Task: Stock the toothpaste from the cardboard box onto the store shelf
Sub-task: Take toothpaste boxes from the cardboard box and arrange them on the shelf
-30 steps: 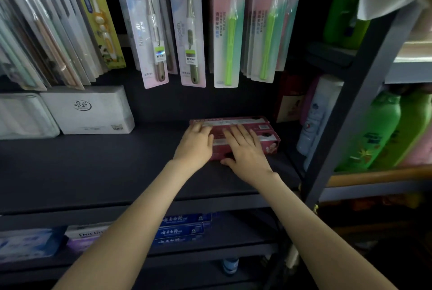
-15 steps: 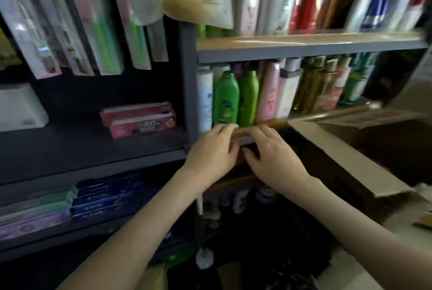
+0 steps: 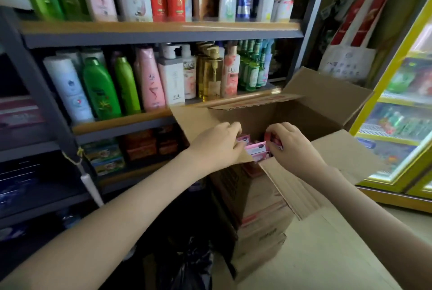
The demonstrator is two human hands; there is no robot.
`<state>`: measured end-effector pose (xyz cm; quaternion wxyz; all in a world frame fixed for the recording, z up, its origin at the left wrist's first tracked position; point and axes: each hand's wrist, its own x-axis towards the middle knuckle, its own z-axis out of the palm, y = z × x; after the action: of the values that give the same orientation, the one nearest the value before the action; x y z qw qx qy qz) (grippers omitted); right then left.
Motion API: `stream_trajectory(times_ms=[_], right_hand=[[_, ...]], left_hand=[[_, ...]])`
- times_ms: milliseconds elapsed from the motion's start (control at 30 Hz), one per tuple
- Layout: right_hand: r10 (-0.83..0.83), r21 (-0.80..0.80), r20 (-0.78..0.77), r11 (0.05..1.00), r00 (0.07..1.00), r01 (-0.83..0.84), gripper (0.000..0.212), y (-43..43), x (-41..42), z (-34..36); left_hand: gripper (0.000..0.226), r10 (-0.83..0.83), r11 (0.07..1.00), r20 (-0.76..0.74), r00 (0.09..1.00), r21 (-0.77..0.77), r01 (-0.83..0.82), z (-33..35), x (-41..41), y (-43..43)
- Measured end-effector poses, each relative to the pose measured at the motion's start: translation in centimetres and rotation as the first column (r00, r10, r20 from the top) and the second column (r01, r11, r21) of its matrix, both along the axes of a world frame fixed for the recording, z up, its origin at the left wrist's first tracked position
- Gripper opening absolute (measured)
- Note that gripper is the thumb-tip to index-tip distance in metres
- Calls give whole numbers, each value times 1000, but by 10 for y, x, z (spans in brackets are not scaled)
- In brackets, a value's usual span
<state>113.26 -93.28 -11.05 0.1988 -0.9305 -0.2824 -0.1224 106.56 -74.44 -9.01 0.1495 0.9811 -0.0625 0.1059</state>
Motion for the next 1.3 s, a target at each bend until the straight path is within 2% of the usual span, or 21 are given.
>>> stream_trajectory(times_ms=[133,233,333,433,533,600,700,767,833,933,1033,1100,1167,1233,1300], right_hand=[[-36,-14,-59,999,998,36,37,-32,48,-36],[-8,-78,-114,997,993,-1,44,-45,85,-52],[36,-187,-179,980,983,-70,47,-50,133,-53],[98,-273,-291,945,952,-181,51,-43,180,-56],[163,-362,-460,863,873,-352,62,-28,220,-66],[180,-409,-538,799,824,-441,70,-17,246,-79],[187,-439,-625,718,758,-540,82,0,284,-108],[203,-445,-669,661,715,-604,80,11,295,-117],[213,-425,-711,629,670,-651,72,18,301,-124],[239,-444,-708,581,665,-682,76,26,306,-143],[254,-571,-609,517,751,-638,83,30,310,-158],[290,-606,-544,513,787,-608,88,32,314,-163],[313,-581,-548,524,776,-622,93,32,315,-161],[307,-520,-600,552,739,-652,85,32,316,-157],[310,-422,-668,592,677,-687,65,29,317,-147]], left_hand=[[44,8,1000,-121,993,16,-6,-47,54,-20],[60,40,999,-134,990,-5,-41,-83,90,-19],[62,119,991,-50,992,-49,-122,-105,113,-12],[45,244,965,97,965,-127,-231,-105,129,-10],[28,281,958,151,948,-94,-269,-106,150,-12],[30,214,975,178,960,-100,-199,-118,158,-15],[44,204,957,180,962,-244,-158,-142,154,-14],[45,222,951,181,958,-257,-172,-144,152,-13],[45,216,954,122,969,-239,-183,-141,153,-14],[40,238,949,81,968,-230,-214,-136,153,-16],[38,253,944,33,967,-225,-240,-133,151,-16],[37,253,948,10,967,-204,-246,-130,151,-16],[37,262,947,-15,965,-189,-260,-127,152,-16],[39,275,945,-45,960,-173,-279,-126,151,-17],[41,282,945,-62,957,-154,-288,-125,151,-18]])
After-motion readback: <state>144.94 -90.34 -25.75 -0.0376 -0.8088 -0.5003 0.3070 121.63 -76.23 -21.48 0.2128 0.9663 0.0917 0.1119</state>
